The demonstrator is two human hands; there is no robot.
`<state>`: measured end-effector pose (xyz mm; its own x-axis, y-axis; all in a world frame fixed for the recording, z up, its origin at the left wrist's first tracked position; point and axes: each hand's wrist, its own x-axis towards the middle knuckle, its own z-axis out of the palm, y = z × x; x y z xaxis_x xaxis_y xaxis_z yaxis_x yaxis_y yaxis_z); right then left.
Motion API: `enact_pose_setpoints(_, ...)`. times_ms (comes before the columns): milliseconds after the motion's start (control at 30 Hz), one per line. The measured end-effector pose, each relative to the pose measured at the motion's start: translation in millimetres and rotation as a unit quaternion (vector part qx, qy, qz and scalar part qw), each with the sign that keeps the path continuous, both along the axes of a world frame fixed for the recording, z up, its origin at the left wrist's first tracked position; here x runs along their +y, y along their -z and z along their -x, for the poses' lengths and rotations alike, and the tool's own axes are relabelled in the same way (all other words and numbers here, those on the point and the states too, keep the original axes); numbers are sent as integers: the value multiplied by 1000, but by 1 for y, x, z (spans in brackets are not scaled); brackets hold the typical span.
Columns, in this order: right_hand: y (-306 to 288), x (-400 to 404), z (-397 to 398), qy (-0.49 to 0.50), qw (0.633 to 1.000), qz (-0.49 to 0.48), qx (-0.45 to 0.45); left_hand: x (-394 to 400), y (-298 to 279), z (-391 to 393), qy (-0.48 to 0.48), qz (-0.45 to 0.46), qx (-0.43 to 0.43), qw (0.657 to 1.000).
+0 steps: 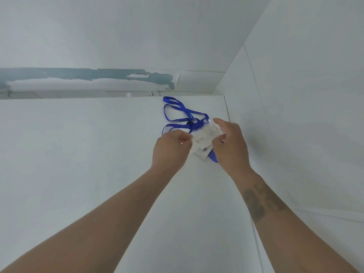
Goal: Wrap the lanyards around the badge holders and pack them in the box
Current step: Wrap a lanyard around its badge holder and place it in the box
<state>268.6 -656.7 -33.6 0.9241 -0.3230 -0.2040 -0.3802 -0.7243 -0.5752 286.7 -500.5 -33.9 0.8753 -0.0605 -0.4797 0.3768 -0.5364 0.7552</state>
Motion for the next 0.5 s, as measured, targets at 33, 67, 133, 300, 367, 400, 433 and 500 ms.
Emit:
enact_pose_setpoints(33,-6,0,3,-50,998,33,-6,7,-8,0,-3,28,5,1000)
enact_pose_setpoints(67,-13,0,6,-99,993,59,-8,15,-18,0,-9,61,12,998)
enact_pose_setpoints(133,-28,0,9,-163,984,63,-19,35,-37,0,-22,119,23,992)
enact_pose_setpoints(300,-69,20,16,-156,982,-101,-22,82,-78,1,-77,214,25,973)
enact_pose_setpoints(367,-87,35,18,-123,979,-164,3,98,-93,2,-93,248,30,964)
enact_pose_setpoints(400,-95,42,18,-113,975,-192,1,107,-101,4,-92,258,32,961)
enact_pose_setpoints(433,-103,48,17,-107,970,-217,-4,114,-107,5,-86,263,31,960)
enact_pose_setpoints(500,-118,58,17,-105,962,-252,-7,127,-118,9,-81,266,27,960)
